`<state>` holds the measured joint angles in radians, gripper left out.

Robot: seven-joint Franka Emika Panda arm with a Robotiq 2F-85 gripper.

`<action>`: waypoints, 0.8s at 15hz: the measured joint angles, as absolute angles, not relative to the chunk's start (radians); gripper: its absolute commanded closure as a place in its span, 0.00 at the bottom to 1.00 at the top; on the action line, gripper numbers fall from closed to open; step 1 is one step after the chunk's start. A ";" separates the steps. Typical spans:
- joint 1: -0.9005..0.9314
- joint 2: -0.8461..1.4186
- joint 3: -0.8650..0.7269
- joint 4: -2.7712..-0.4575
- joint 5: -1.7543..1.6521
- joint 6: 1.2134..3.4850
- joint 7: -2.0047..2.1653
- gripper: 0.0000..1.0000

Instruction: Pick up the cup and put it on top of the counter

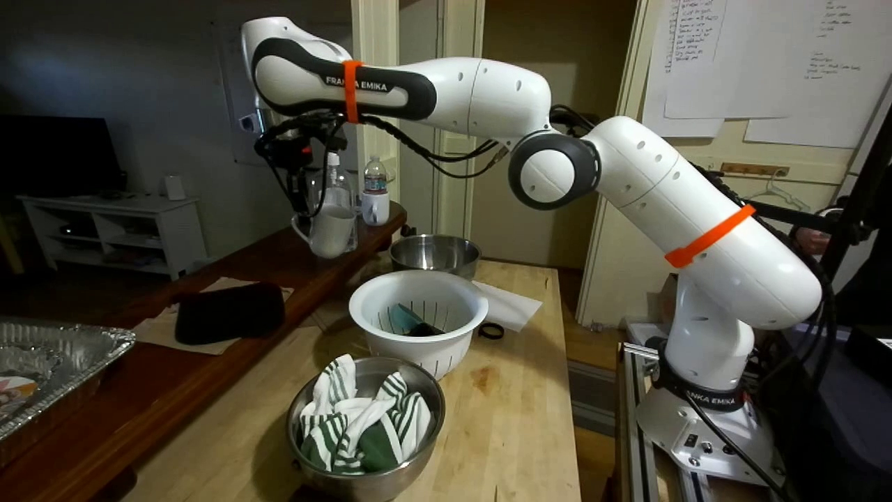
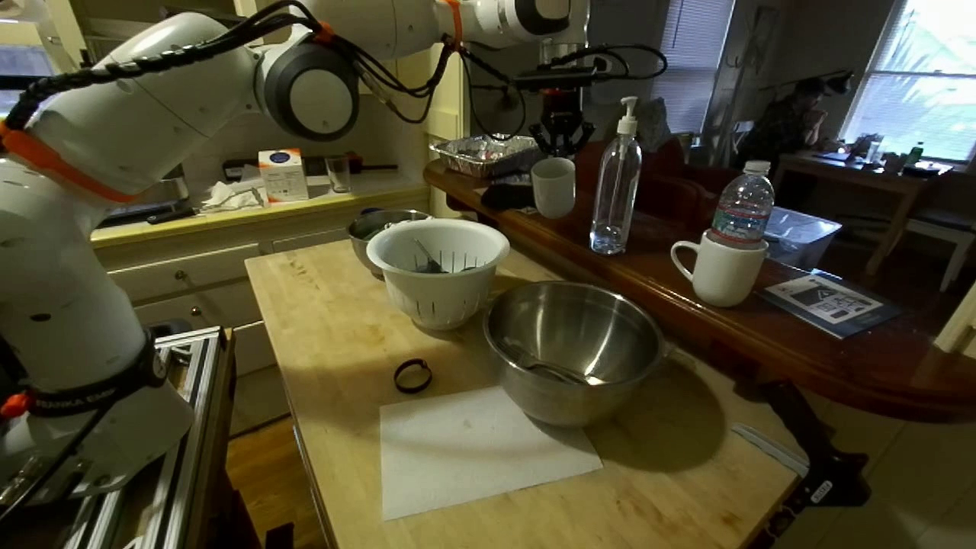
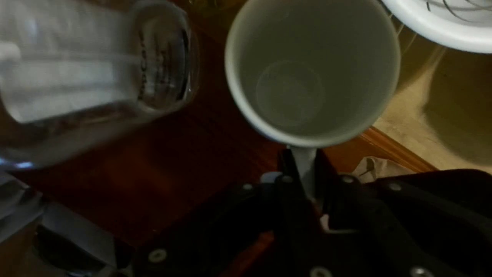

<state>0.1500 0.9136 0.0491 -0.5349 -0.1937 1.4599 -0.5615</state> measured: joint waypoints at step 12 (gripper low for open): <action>0.167 0.917 0.054 -0.536 -0.208 1.423 -0.983 0.96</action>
